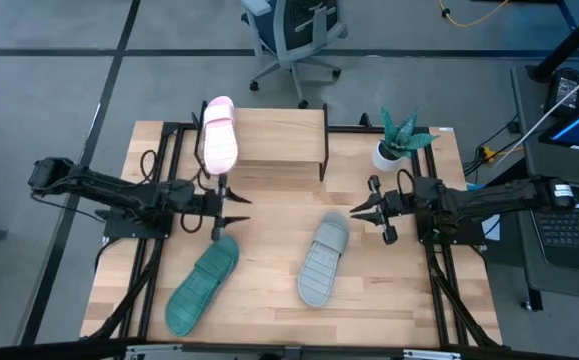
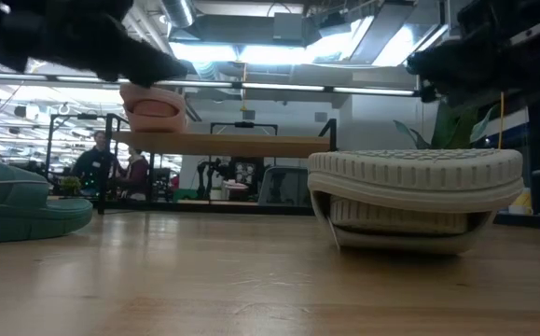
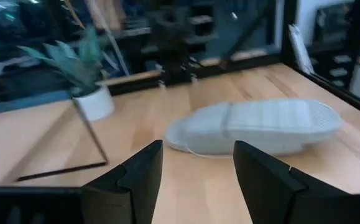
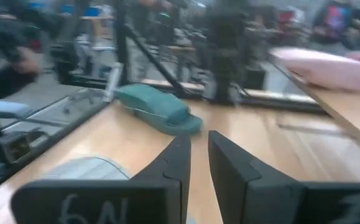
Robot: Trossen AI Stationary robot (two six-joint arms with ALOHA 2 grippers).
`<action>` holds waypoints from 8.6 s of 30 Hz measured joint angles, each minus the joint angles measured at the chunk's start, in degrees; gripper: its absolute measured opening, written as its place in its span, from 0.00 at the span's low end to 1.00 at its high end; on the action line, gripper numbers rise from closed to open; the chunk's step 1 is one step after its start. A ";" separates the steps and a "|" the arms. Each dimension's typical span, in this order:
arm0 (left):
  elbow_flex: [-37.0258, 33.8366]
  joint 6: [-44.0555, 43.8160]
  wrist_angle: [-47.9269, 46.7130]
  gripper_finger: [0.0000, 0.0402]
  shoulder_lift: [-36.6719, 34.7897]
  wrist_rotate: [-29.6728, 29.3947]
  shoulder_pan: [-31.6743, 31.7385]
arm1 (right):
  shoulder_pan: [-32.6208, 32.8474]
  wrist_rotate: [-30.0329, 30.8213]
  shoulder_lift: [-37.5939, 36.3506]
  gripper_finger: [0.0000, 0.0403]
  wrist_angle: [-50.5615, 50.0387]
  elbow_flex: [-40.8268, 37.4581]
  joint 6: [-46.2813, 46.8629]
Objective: Pick and place slides into the shelf
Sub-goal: Put the gray pair of slides on the shelf
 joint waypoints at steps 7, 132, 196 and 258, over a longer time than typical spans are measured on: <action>-10.84 -2.31 15.35 0.47 -2.08 6.24 4.94 | 3.00 1.25 8.16 0.14 3.00 4.57 -1.29; -12.53 2.41 8.08 0.47 -3.41 5.27 4.75 | 29.47 39.38 58.95 0.58 -90.71 73.96 47.37; -12.53 -2.16 5.08 0.47 -3.41 11.06 3.26 | 29.40 41.59 66.61 0.32 -90.85 71.50 51.02; -12.53 -2.26 4.54 0.47 -3.41 11.10 3.28 | 26.39 45.19 68.91 0.18 -96.66 71.76 57.06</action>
